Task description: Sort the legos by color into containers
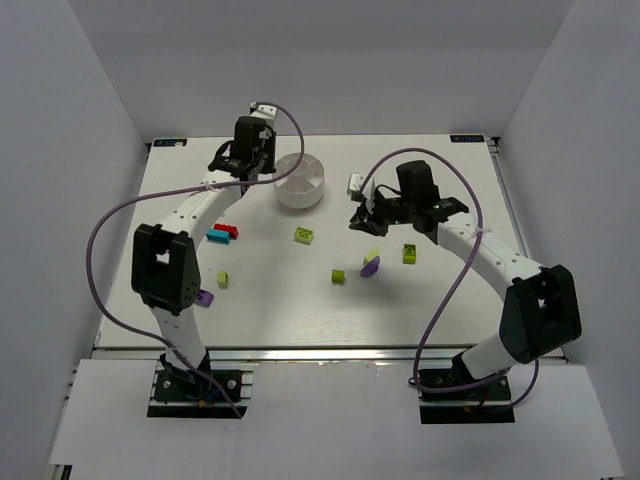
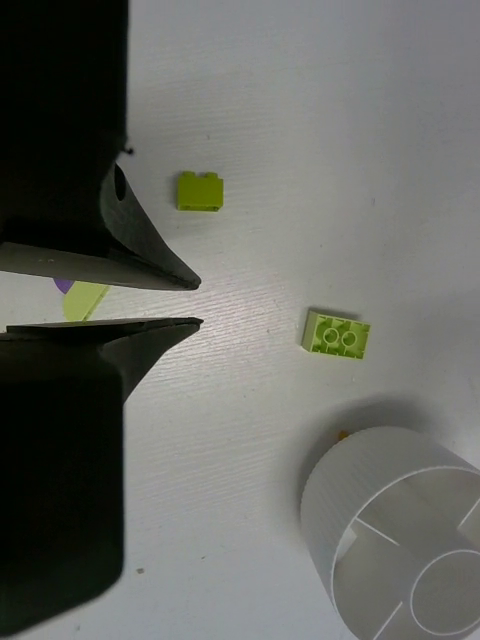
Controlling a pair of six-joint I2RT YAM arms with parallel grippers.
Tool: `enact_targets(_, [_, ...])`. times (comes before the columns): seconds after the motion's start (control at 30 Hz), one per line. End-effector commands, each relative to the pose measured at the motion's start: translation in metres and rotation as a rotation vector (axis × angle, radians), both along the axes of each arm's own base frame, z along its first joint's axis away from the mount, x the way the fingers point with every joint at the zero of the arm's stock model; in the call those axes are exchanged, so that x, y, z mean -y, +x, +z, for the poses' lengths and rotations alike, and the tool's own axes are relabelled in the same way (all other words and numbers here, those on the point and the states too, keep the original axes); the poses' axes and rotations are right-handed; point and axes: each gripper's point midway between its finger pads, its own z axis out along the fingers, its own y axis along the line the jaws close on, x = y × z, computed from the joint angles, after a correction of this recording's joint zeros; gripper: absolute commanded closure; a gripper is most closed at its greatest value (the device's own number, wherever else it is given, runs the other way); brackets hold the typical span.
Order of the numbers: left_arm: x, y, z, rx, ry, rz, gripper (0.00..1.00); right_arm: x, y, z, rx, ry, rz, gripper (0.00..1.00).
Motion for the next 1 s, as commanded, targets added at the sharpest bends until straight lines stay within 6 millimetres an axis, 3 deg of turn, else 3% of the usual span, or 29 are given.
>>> enact_targets(0.0, [0.012,0.028,0.018,0.086,-0.03,-0.03,1.0,0.003,-0.008,0.01,0.008,0.027,0.016,0.77])
enact_targets(0.27, [0.024,0.055,0.005,0.083,-0.043,-0.042,1.0,0.013,-0.004,0.011,0.004,0.038,-0.01,0.77])
enact_targets(0.5, [0.026,0.054,-0.009,0.05,-0.045,-0.044,1.0,0.018,-0.002,0.01,-0.004,0.048,-0.025,0.75])
enact_targets(0.6, [0.025,0.05,-0.016,0.032,-0.051,-0.039,0.94,0.018,0.0,0.009,-0.004,0.047,-0.029,0.73])
enact_targets(0.87, [0.027,0.047,-0.029,-0.006,-0.061,-0.042,0.68,0.016,0.003,0.01,-0.006,0.052,-0.026,0.7])
enact_targets(0.97, [0.028,0.048,-0.03,-0.011,-0.058,-0.04,0.65,0.016,0.004,0.012,-0.003,0.053,-0.027,0.69])
